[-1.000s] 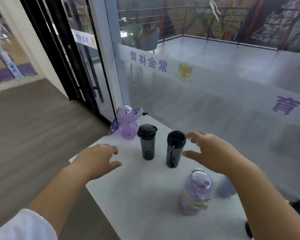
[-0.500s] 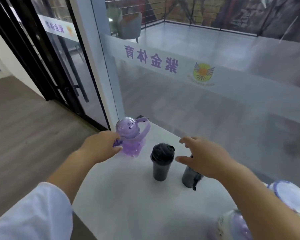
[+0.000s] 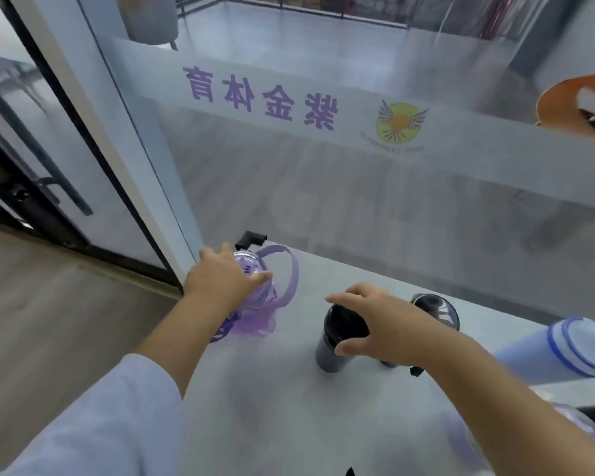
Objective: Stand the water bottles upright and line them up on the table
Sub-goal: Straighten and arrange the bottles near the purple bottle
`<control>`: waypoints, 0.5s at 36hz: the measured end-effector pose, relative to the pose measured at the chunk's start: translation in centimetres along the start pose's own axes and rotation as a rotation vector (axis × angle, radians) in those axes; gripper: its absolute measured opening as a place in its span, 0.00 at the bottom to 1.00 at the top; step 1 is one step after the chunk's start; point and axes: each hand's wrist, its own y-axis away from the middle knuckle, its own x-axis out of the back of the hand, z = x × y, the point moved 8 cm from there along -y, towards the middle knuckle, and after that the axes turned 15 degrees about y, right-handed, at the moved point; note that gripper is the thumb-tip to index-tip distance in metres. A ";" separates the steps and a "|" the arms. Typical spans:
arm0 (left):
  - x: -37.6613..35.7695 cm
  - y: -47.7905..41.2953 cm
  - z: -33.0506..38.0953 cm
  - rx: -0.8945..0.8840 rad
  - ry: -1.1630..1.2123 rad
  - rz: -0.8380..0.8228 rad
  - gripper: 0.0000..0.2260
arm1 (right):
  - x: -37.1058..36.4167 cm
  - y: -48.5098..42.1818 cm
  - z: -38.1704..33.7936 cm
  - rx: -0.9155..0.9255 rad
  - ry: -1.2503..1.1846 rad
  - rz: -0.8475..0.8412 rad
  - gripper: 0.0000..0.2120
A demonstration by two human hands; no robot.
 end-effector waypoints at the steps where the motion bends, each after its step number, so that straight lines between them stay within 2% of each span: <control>1: -0.1 -0.2 0.1 -0.010 0.021 -0.011 0.35 | -0.1 -0.1 0.0 -0.009 -0.010 -0.008 0.32; 4: -0.4 -0.9 0.2 -0.084 0.096 -0.087 0.31 | -0.2 -0.3 -0.1 -0.041 -0.025 -0.014 0.31; 7: -0.4 -1.2 1.2 -0.248 0.149 -0.217 0.33 | -0.1 -0.6 0.0 -0.082 -0.031 0.001 0.30; 11: -0.8 -1.2 2.4 -0.378 0.139 -0.384 0.35 | 0.1 -1.1 0.5 -0.172 -0.022 0.067 0.30; 14: -1.6 -1.3 2.5 -0.389 0.064 -0.420 0.36 | 0.4 -1.3 0.7 -0.214 -0.018 0.116 0.29; 18: -1.3 -1.6 1.9 -0.322 0.030 -0.359 0.39 | 0.6 -1.6 0.7 -0.232 -0.008 0.126 0.30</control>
